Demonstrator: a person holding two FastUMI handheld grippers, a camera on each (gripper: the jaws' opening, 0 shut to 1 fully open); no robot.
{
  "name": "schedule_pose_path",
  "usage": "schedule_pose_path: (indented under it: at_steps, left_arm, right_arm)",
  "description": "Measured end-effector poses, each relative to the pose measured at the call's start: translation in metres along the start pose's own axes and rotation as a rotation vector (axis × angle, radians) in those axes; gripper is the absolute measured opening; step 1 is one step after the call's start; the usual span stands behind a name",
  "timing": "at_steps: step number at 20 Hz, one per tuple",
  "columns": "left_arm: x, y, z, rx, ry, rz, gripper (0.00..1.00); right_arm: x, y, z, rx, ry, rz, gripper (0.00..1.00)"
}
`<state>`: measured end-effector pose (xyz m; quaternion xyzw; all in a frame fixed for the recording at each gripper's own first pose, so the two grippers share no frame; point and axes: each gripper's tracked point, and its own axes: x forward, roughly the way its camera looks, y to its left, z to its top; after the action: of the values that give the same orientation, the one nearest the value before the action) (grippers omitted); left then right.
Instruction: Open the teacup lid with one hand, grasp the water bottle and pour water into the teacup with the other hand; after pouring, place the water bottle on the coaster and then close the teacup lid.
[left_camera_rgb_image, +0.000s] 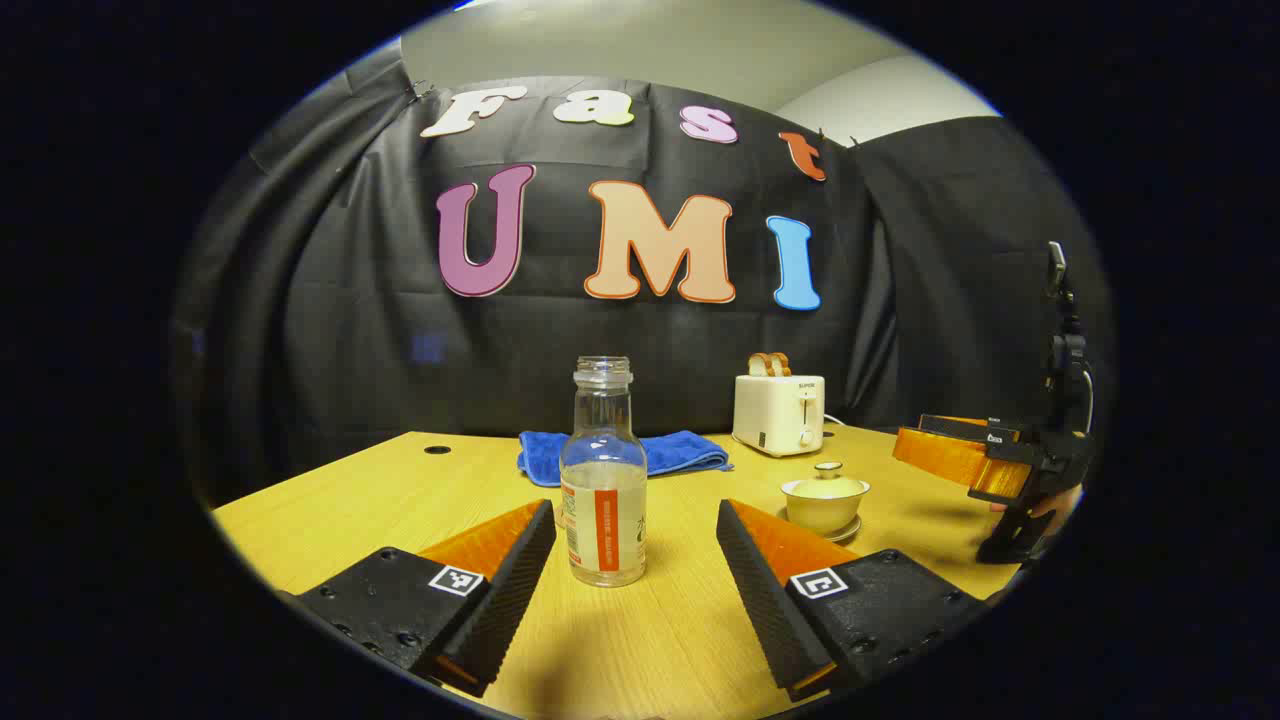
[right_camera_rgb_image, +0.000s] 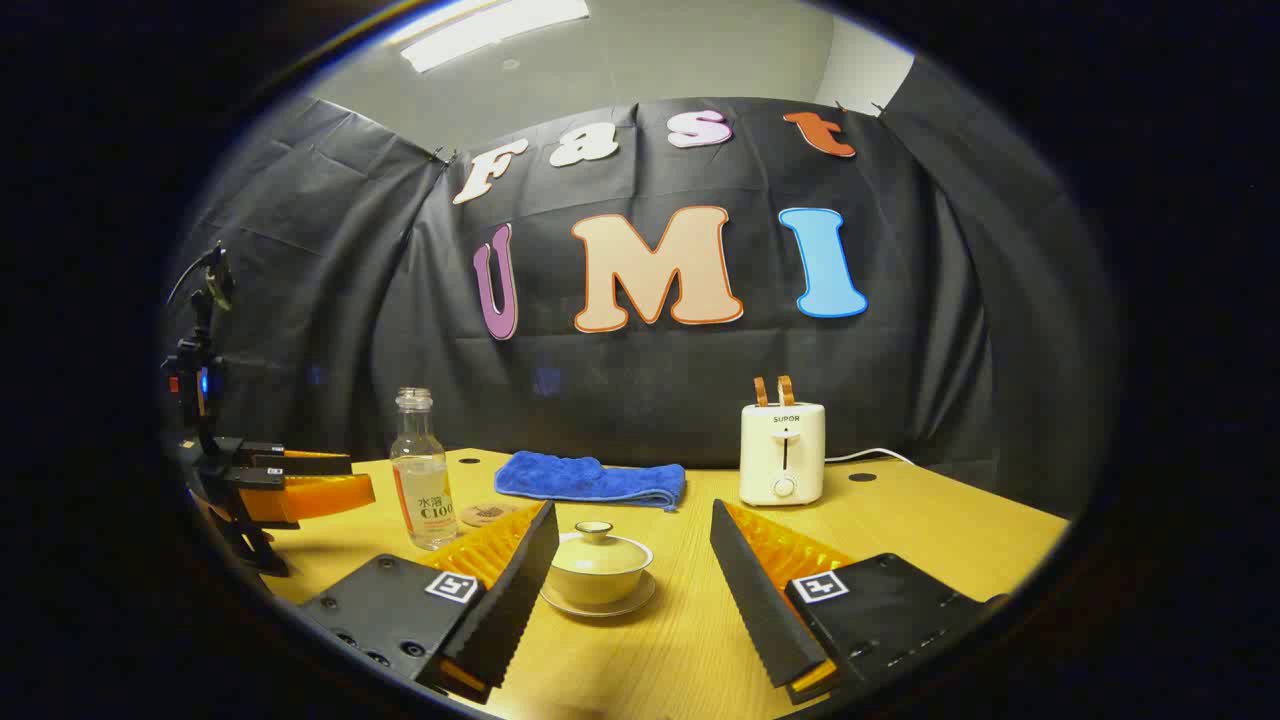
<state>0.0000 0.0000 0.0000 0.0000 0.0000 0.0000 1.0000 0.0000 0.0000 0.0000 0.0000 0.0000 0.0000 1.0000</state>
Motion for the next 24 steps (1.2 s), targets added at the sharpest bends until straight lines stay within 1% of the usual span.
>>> schedule_pose_path:
  at_steps: [1, 2, 3, 5, 6, 7, 8, 9, 10, 11, 12, 18, 19, 20, 22, 23, 24]
  left_arm:
    - [-0.001, 0.001, 0.001, 0.004, -0.003, 0.003, 0.95]
    - [0.000, 0.000, 0.001, 0.015, 0.002, 0.003, 0.95]
    - [0.000, 0.000, -0.001, 0.021, 0.007, -0.001, 0.95]
    - [0.001, 0.000, 0.000, 0.019, 0.002, -0.002, 0.94]
    - [0.001, 0.000, -0.001, 0.018, 0.005, -0.007, 0.95]
    - [0.001, -0.002, -0.001, 0.019, 0.002, -0.014, 0.95]
    - [0.001, -0.001, -0.001, 0.019, 0.002, -0.013, 0.95]
    - [0.002, 0.001, -0.001, 0.019, 0.005, -0.007, 0.95]
    - [0.002, 0.002, -0.001, 0.018, 0.005, -0.003, 0.95]
    - [0.002, 0.003, 0.000, 0.019, 0.001, 0.002, 0.95]
    - [0.002, 0.002, -0.001, 0.019, 0.004, -0.002, 0.95]
    - [0.002, 0.003, -0.002, 0.017, 0.003, 0.007, 0.95]
    - [0.002, 0.003, -0.001, 0.019, 0.001, 0.007, 0.95]
    - [0.001, 0.003, -0.001, 0.018, 0.002, 0.007, 0.95]
    - [0.002, 0.004, -0.002, 0.019, 0.001, 0.007, 0.95]
    - [0.002, 0.004, -0.002, 0.019, 0.002, 0.007, 0.95]
    - [0.002, 0.003, 0.000, 0.019, 0.001, 0.007, 0.95]
  right_arm:
    - [0.003, 0.000, -0.004, -0.001, 0.015, 0.000, 0.94]
    - [0.005, -0.001, -0.012, -0.002, 0.046, -0.005, 0.99]
    - [0.007, -0.002, -0.022, -0.001, 0.095, -0.006, 0.98]
    - [0.003, -0.005, -0.014, -0.004, 0.072, -0.018, 0.96]
    - [0.002, -0.002, -0.017, 0.000, 0.077, -0.018, 0.96]
    - [0.002, 0.000, -0.015, -0.004, 0.071, -0.014, 1.00]
    - [0.004, -0.002, -0.018, -0.001, 0.077, -0.013, 0.94]
    - [0.004, 0.000, -0.017, -0.002, 0.073, -0.007, 0.96]
    - [0.004, 0.000, -0.017, -0.001, 0.077, -0.004, 0.94]
    - [0.003, 0.001, -0.017, 0.000, 0.075, 0.003, 0.99]
    - [0.004, 0.001, -0.017, -0.001, 0.077, 0.003, 0.96]
    - [0.003, 0.001, -0.017, -0.001, 0.076, 0.006, 0.96]
    - [0.003, 0.002, -0.017, 0.000, 0.077, 0.009, 0.94]
    - [0.003, 0.002, -0.017, 0.000, 0.076, 0.012, 0.96]
    - [0.004, 0.006, -0.018, 0.002, 0.079, 0.039, 0.96]
    - [0.004, 0.009, -0.019, 0.004, 0.083, 0.066, 0.99]
    - [0.004, 0.012, -0.020, 0.006, 0.084, 0.085, 0.97]
